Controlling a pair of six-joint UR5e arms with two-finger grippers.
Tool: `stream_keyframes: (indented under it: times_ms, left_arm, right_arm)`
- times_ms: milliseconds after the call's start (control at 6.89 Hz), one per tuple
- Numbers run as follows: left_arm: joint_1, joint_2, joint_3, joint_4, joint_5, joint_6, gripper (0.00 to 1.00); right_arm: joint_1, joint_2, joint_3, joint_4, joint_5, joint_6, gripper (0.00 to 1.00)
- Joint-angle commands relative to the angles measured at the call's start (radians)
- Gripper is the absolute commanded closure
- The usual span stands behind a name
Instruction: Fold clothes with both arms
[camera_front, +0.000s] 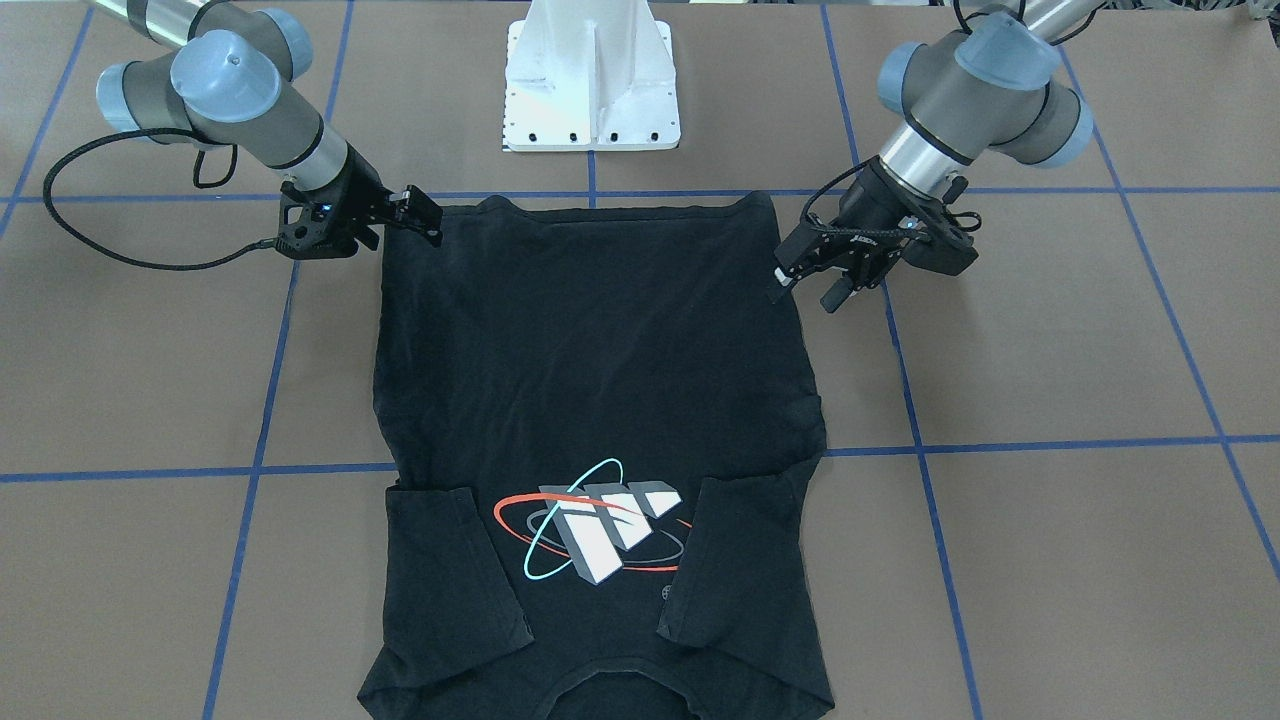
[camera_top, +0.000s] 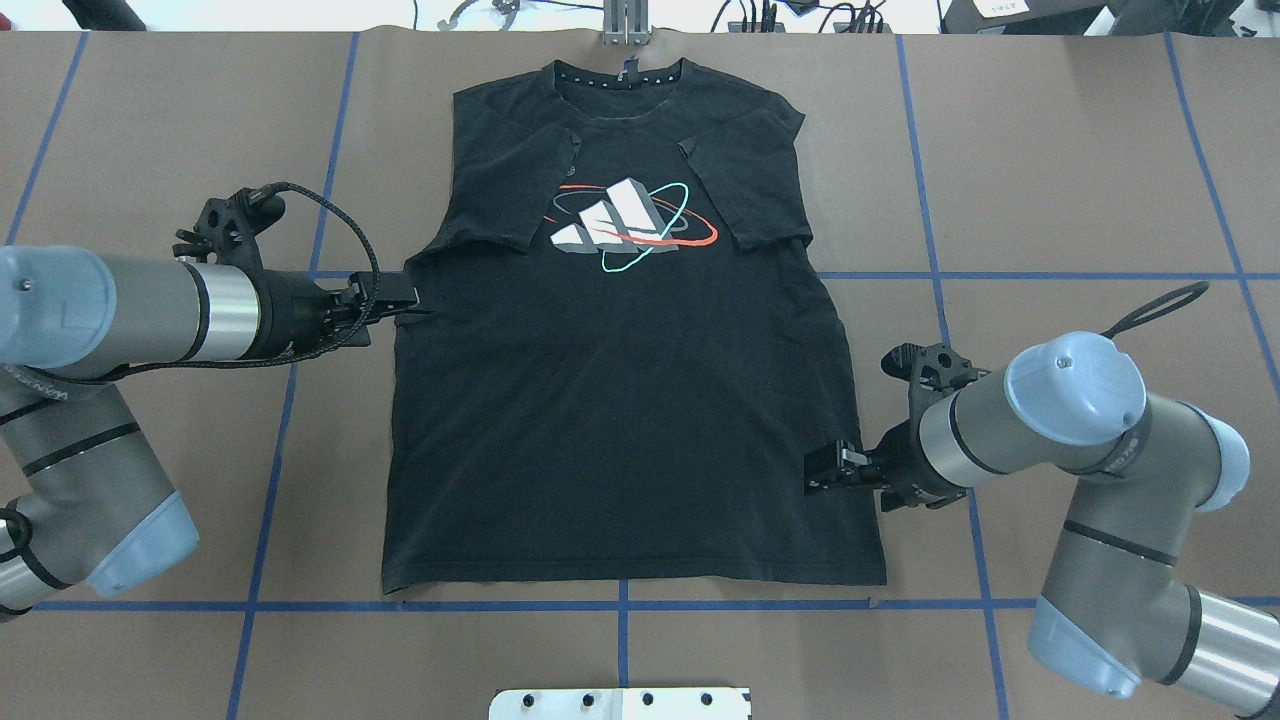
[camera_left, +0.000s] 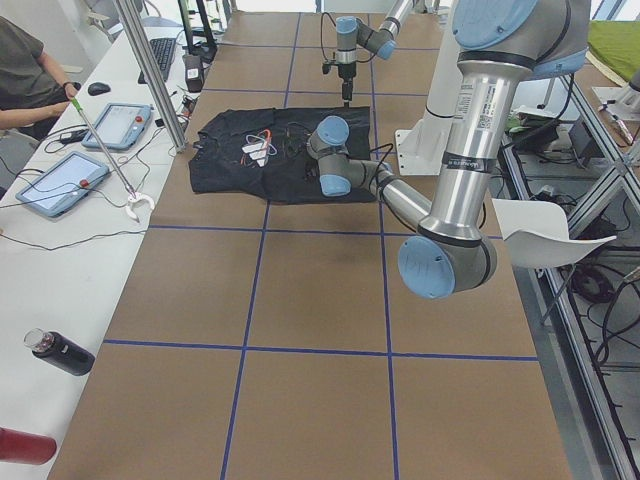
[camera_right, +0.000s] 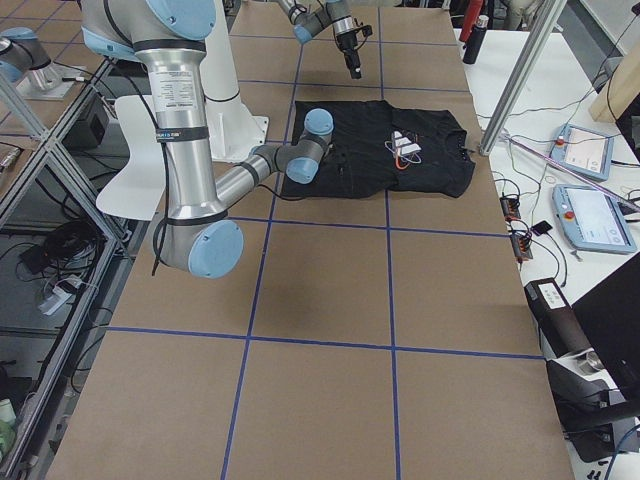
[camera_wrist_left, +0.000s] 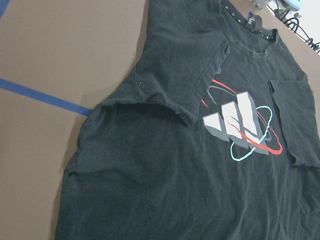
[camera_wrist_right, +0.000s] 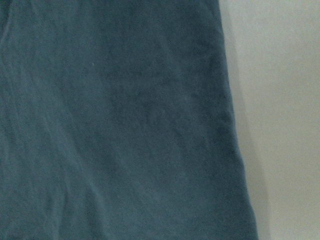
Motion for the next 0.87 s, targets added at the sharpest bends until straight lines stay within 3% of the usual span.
stream_keyframes:
  times_ms: [0,726]
  left_arm:
    - [0.001,0.003,0.001,-0.001,0.0,0.005,0.0]
    - [0.001,-0.005,-0.002,-0.001,0.002,0.005,0.0]
  right_arm:
    - [-0.049,-0.064,0.056,0.015,0.004,0.01,0.0]
    - [-0.095,-0.072,0.018,0.005,-0.004,0.012,0.0]
